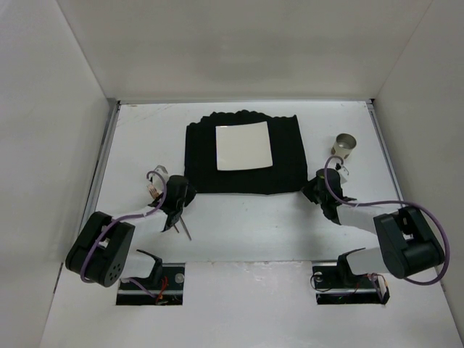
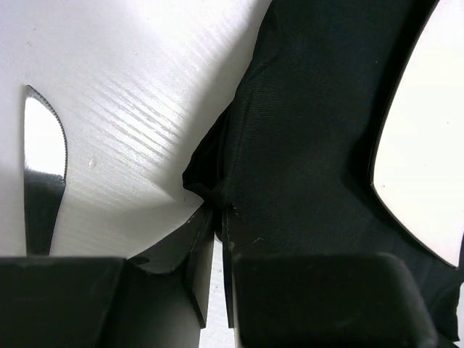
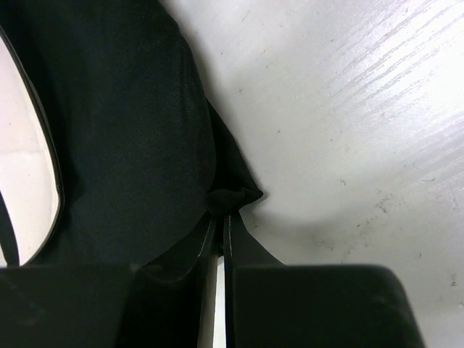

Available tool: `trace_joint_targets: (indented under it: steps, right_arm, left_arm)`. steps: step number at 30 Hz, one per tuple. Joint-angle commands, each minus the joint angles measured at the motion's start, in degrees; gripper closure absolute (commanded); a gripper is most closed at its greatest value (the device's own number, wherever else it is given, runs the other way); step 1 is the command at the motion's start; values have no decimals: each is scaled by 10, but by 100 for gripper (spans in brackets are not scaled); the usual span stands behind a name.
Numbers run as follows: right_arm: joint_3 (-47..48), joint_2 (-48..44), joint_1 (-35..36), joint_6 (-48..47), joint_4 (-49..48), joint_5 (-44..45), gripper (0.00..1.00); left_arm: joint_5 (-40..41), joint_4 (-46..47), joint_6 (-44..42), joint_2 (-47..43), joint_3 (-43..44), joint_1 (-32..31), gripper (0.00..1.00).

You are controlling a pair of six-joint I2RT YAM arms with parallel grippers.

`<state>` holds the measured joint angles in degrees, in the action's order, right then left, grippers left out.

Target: Set the dinner table for one person

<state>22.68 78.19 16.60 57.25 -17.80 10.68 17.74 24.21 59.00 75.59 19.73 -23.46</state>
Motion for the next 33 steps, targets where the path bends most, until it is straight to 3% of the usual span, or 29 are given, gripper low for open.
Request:
trace_joint_targets:
  steps: [1, 11, 18, 19, 22, 25, 30, 33]
  right_arm:
    - [-10, -23, 9, 10, -43, 0, 95]
    - [-80, -112, 42, 19, -22, 5, 96]
    - [-103, -213, 59, 25, 50, 26, 93]
    - [-104, -233, 59, 25, 69, 34, 90]
    - [-105, -311, 59, 14, 126, 62, 63]
    - [-67, -377, 58, -36, 205, 68, 49]
    - [34, -403, 18, -124, 276, 94, 45]
    - [122, -339, -40, -187, 283, 88, 52]
  left_arm:
    - [5, 14, -19, -14, -17, 5, 94]
    - [7, -35, -20, -85, -65, 7, 94]
    - [14, -105, -12, -164, -81, -10, 92]
    - [18, -117, -11, -180, -83, -12, 91]
    - [20, -150, -15, -221, -76, -14, 80]
    - [28, -179, -28, -259, -57, -20, 66]
    - [66, -212, -63, -305, 2, -56, 53]
    - [99, -200, -92, -307, 39, -94, 52]
